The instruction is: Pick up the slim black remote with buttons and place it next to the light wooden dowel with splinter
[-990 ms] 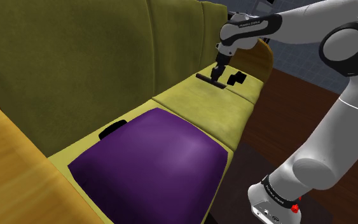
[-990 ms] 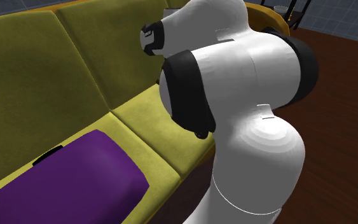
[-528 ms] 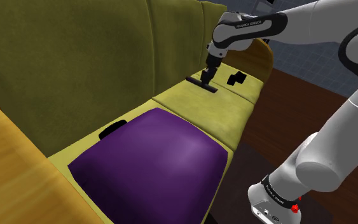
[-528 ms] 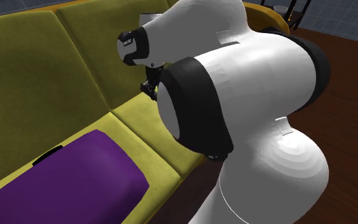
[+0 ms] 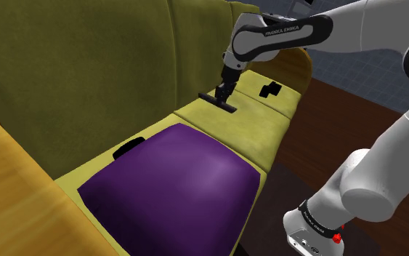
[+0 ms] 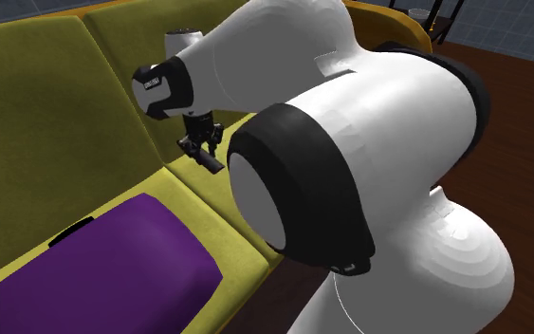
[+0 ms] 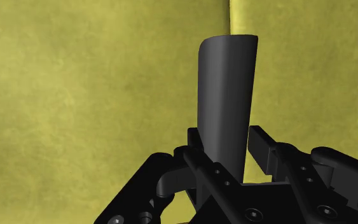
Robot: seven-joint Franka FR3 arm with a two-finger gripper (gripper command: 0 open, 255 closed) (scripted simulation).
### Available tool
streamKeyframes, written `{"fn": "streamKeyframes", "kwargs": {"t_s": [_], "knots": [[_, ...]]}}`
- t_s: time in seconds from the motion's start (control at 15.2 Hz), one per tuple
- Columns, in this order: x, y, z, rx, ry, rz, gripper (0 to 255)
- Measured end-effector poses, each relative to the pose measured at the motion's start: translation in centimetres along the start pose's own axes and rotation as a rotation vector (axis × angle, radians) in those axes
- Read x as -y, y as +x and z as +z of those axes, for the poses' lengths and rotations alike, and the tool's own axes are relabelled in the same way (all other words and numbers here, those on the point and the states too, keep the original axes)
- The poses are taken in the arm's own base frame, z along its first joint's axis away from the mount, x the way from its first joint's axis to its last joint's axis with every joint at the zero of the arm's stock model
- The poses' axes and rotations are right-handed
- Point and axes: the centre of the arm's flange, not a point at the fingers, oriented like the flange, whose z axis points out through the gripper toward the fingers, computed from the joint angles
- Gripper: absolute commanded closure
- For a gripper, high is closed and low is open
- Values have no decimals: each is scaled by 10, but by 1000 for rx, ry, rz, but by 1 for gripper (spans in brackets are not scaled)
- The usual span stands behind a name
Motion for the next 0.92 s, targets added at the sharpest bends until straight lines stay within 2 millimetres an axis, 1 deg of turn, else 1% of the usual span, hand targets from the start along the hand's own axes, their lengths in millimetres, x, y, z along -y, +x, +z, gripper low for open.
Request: {"fn": "streamKeyframes", "kwargs": {"t_s": [0.2,0.33,0.46,0.53,0.66,0.92], "knots": [[42,8,0,0,0,0,255],[67,11,4,0,0,0,255],[95,11,6,0,0,0,255],[107,16,5,0,0,0,255],[131,18,4,0,0,0,255],[185,28,9,0,0,1,255]]}}
